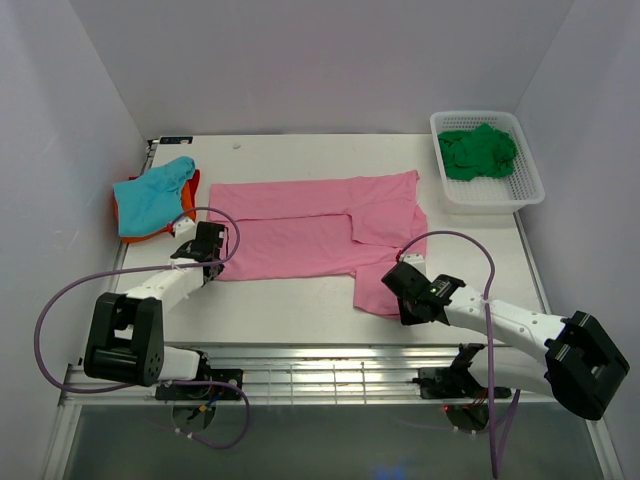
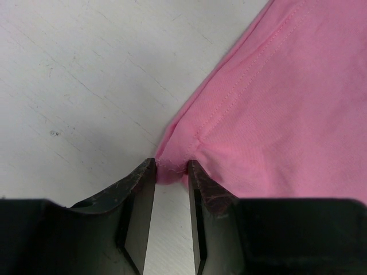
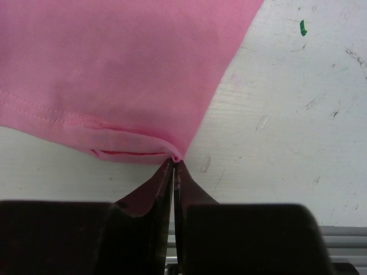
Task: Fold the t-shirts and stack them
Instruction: Fold the tshirt
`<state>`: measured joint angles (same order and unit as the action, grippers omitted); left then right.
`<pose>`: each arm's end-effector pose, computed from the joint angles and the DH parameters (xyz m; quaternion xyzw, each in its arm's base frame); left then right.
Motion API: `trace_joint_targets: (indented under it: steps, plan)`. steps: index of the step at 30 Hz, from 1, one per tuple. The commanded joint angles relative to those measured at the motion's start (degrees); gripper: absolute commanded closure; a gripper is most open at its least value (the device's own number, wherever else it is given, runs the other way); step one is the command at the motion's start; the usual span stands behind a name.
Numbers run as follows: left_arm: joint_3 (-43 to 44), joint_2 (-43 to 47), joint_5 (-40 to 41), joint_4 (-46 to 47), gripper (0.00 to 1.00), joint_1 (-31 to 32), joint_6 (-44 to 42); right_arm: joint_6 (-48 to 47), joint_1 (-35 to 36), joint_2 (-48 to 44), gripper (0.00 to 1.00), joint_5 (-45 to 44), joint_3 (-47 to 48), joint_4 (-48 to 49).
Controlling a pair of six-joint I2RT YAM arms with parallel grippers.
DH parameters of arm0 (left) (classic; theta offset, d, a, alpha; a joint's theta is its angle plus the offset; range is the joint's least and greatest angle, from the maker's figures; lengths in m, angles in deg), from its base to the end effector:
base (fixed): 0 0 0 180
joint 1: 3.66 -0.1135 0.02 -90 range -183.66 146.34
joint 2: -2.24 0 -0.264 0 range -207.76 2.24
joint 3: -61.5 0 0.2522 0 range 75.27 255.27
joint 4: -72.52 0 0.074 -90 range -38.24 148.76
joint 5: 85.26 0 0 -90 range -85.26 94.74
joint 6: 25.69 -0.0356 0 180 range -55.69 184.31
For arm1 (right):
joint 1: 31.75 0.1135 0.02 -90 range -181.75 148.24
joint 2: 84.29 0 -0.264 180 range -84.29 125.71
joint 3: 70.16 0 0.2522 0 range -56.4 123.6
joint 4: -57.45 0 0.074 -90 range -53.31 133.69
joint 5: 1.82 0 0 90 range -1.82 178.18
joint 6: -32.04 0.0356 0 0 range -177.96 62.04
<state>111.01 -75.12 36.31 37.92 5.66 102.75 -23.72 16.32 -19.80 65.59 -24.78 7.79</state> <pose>0.2334 -0.0194 0.1608 -0.2976 0.8883 0.1488 0.3165 0.1327 0.1272 0.1696 -0.0802 0.9612 -0.0261 0.2627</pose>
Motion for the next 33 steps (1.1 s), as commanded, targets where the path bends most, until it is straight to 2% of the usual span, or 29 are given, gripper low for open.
trace_joint_targets:
  steps: [1, 5, 10, 12, 18, 26, 33]
  plan:
    - [1.6, 0.4, 1.7, -1.0, 0.6, -0.4, 0.6, 0.0, 0.3, -0.6, 0.92, -1.5, 1.2, 0.6]
    - [2.1, -1.3, 1.7, -1.6, 0.63, -0.4, 0.8, -0.1, 0.3, -1.0, 0.92, -1.4, 1.2, 0.7]
    - [2.3, -1.7, 1.9, -1.6, 0.92, -0.3, 0.9, -0.1, 0.4, -1.2, 0.92, -1.9, 1.3, 0.7]
    - [2.6, -2.1, 1.7, -1.6, 0.99, -0.4, 0.9, -0.1, 0.4, -0.6, 0.92, -2.7, 1.6, 0.5]
    - [3.6, -3.7, 1.1, -1.0, 1.0, -0.4, 0.3, -1.7, 0.3, 1.1, 0.92, -6.6, 5.3, 0.0]
    - [8.7, -5.9, 0.8, -1.0, 1.0, -0.5, -0.7, -8.8, -0.9, 7.4, 0.92, -12.4, 19.2, 0.3]
    - [16.1, -10.6, -0.3, -1.0, 1.0, -2.0, -2.2, -15.4, -6.8, 13.4, 0.92, -13.1, 25.5, 4.8]
